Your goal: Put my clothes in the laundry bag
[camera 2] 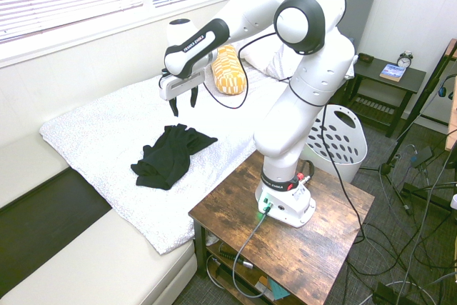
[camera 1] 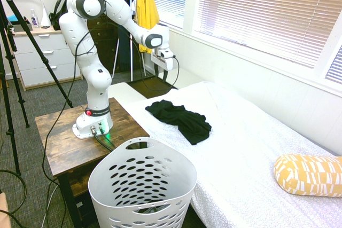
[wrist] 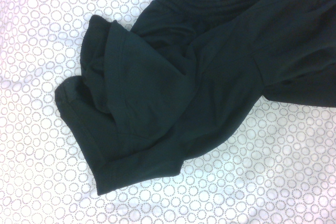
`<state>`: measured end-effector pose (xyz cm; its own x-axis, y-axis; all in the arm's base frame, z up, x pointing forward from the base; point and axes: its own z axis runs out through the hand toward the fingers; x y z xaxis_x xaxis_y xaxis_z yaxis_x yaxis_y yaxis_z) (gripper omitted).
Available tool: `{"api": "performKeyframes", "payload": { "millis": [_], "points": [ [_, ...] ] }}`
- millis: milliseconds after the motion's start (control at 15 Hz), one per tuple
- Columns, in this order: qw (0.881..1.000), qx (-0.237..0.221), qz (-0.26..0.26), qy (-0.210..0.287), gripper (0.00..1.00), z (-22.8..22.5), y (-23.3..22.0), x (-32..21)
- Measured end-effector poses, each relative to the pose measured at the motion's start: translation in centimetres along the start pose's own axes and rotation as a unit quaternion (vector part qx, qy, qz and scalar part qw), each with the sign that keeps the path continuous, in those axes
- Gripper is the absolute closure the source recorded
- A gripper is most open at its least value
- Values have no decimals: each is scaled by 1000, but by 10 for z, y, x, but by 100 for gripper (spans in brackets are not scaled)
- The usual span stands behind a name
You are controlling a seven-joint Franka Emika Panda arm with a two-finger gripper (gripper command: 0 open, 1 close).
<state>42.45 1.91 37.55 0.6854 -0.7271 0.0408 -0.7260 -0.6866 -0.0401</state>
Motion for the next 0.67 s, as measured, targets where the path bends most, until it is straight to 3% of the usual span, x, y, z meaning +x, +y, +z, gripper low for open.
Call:
{"api": "performKeyframes", "payload": {
  "millis": [333,667],
  "points": [
    [1000,18,-4,12,0,14,-8,8],
    [999,14,-18,33,0,69,-16,45]
  ]
}}
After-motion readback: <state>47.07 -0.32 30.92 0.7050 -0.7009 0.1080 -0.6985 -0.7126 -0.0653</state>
